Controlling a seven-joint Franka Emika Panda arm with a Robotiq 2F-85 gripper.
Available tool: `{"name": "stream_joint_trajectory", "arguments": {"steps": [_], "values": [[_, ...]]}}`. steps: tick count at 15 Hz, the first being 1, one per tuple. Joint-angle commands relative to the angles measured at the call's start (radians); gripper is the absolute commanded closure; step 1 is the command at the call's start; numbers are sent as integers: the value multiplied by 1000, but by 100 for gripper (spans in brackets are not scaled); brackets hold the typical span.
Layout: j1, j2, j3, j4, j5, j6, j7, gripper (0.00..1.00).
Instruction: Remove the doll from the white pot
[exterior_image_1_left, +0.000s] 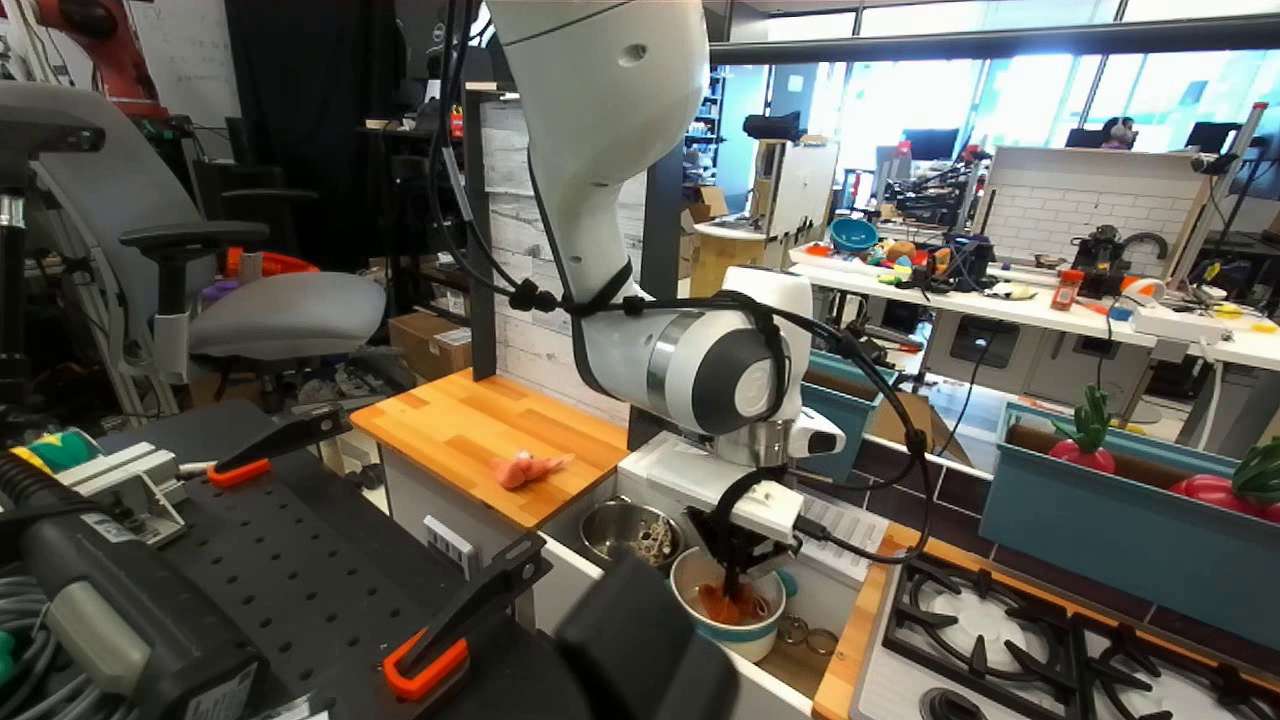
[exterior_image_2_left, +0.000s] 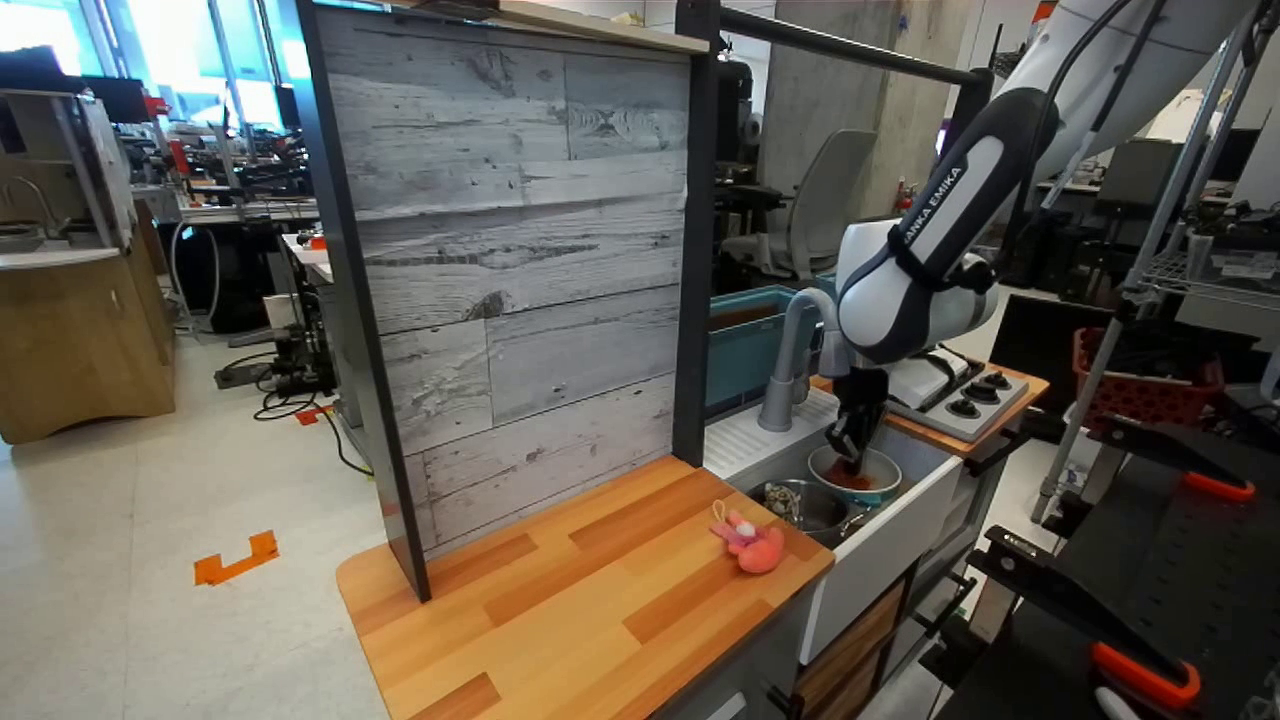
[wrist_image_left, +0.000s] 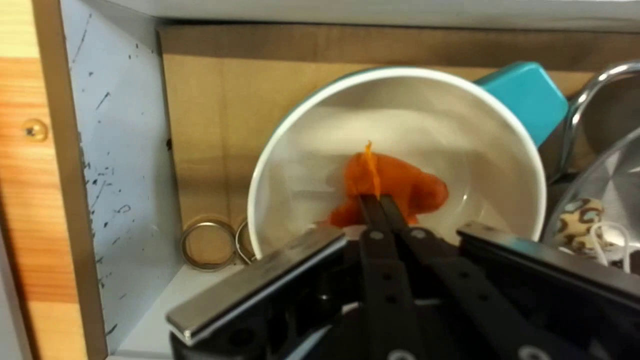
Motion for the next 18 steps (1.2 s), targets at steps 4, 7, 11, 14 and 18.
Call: {"name": "stream_joint_trajectory", "arguments": {"steps": [4, 7, 11, 14, 18], "values": [[-6, -39, 13, 16, 14, -80, 7, 100], [-16, -90, 23, -51, 21, -83, 1, 100], [-34, -173, 35, -171, 28, -70, -10, 100], [-59, -239, 51, -264, 37, -47, -21, 100], [-110, -334, 86, -391, 65, 0, -49, 100]]}}
